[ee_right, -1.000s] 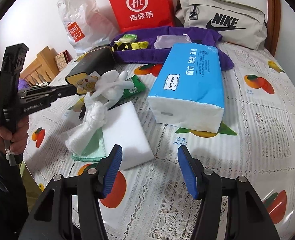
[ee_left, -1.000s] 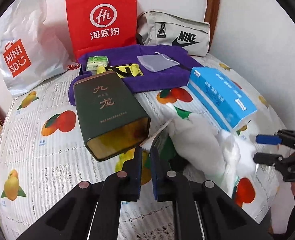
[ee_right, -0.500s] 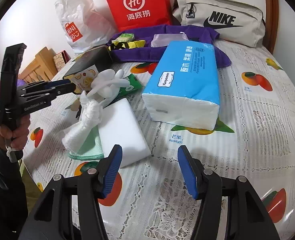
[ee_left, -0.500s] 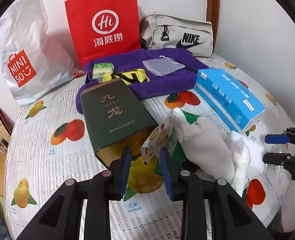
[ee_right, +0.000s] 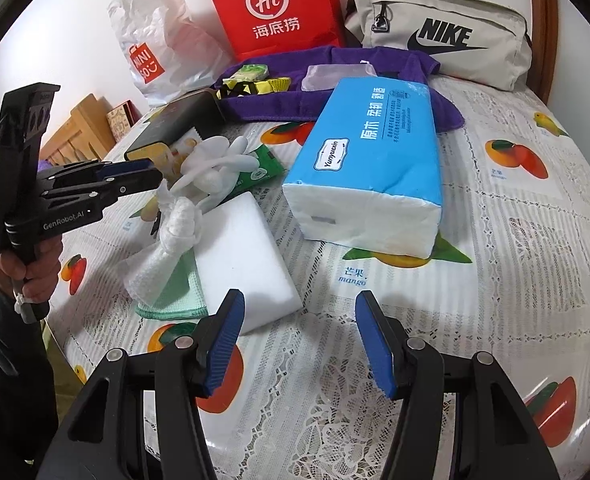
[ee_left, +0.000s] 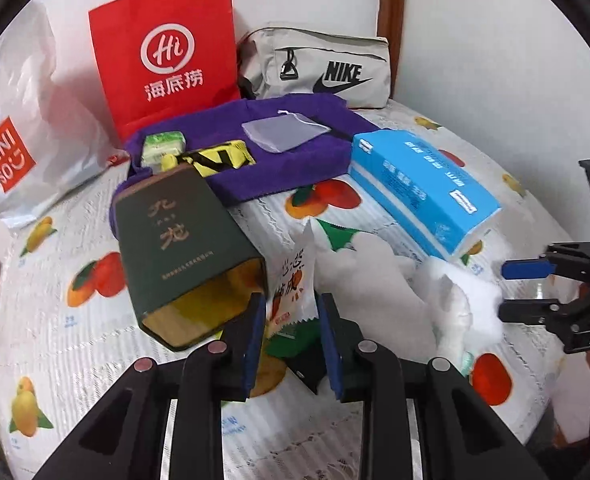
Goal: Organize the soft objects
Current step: 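Reach the right tool to the white sponge block while the left reaches the fruit-print sachet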
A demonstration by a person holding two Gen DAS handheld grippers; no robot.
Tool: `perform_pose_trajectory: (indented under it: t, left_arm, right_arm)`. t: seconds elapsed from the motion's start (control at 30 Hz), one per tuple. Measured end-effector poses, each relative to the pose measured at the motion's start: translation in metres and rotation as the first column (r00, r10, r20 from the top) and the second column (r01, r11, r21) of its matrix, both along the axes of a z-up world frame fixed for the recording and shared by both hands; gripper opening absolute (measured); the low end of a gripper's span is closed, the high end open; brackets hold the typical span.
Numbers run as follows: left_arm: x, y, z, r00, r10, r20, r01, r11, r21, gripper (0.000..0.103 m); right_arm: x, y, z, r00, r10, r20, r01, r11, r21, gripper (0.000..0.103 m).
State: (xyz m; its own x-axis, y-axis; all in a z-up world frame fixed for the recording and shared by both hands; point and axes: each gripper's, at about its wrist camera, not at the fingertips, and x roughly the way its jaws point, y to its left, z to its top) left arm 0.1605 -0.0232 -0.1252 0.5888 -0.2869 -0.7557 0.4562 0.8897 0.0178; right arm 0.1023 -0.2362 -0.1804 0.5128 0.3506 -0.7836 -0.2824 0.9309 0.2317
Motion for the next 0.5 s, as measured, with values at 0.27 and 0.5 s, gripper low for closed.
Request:
perform_pose_trajectory:
  t: [0.27, 0.5]
  left_arm:
    - [0.015, -0.018, -0.01, 0.999, -0.027, -0.037, 0.028, 0.999, 0.032, 0.024]
    - [0.018, -0.016, -0.011, 1.0, 0.024, -0.017, -0.023, 0.999, 0.027, 0.008]
  right_arm:
    - [0.001, 0.0, 0.0, 1.0, -0.001, 0.002, 0.001, 1.0, -0.001, 0.057]
    - [-0.004, 0.004, 0.007, 0.999, 0.027, 0.032, -0.027, 1.0, -0.012, 0.057]
